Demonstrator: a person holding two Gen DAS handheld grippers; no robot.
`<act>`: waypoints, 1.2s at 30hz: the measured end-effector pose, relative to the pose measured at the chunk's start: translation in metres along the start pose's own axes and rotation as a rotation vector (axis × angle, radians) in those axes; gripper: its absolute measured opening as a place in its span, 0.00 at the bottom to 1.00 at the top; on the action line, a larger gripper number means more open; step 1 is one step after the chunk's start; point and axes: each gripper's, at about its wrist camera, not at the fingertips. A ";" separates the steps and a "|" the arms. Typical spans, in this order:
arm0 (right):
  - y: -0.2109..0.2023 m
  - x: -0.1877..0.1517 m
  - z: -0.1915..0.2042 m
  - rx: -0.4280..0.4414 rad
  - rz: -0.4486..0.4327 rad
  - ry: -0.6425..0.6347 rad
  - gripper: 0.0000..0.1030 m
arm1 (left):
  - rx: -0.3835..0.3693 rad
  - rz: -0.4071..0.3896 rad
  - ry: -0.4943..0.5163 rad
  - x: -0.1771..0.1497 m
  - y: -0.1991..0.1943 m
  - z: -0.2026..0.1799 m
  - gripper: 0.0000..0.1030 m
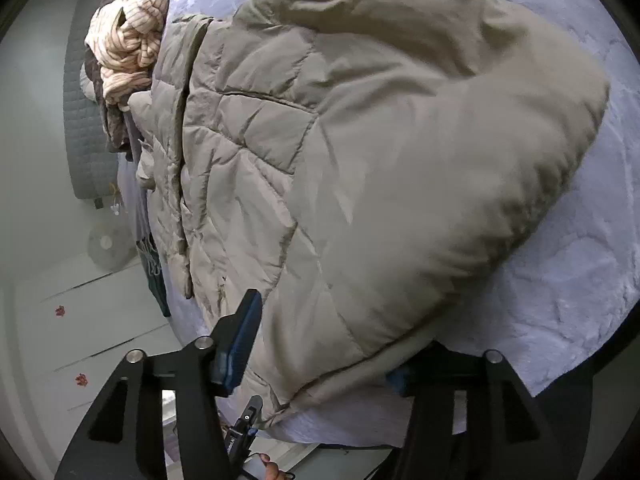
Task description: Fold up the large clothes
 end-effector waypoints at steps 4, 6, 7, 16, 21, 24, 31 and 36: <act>0.000 -0.001 0.000 0.001 0.000 0.001 0.61 | 0.017 -0.004 0.015 -0.001 -0.002 -0.001 1.00; 0.000 -0.001 0.001 0.003 -0.001 0.005 0.61 | 0.019 -0.005 0.016 -0.001 -0.003 -0.002 1.00; 0.000 -0.001 0.000 0.004 -0.001 0.006 0.61 | 0.020 -0.004 0.016 -0.001 -0.003 -0.002 1.00; 0.000 -0.001 0.000 0.006 0.000 0.007 0.61 | 0.013 0.000 0.019 -0.004 -0.009 0.001 1.00; -0.001 -0.001 -0.001 0.011 0.000 0.007 0.63 | -0.154 -0.006 -0.120 -0.010 -0.027 0.040 1.00; -0.004 0.000 -0.005 0.021 0.001 0.009 0.63 | -0.258 0.009 -0.216 -0.016 -0.030 0.065 1.00; -0.009 0.000 -0.012 0.043 0.009 0.010 0.64 | -0.427 0.114 -0.363 -0.045 -0.016 0.088 1.00; -0.011 -0.001 -0.014 0.046 0.002 0.012 0.64 | -0.451 0.048 -0.436 -0.033 -0.010 0.079 0.86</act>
Point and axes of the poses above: each gripper's, at about its wrist camera, not at the fingertips, and y roughly the way its jaws point, z to its left, x to its top, and after that the axes turned 8 degrees about -z, right-handed
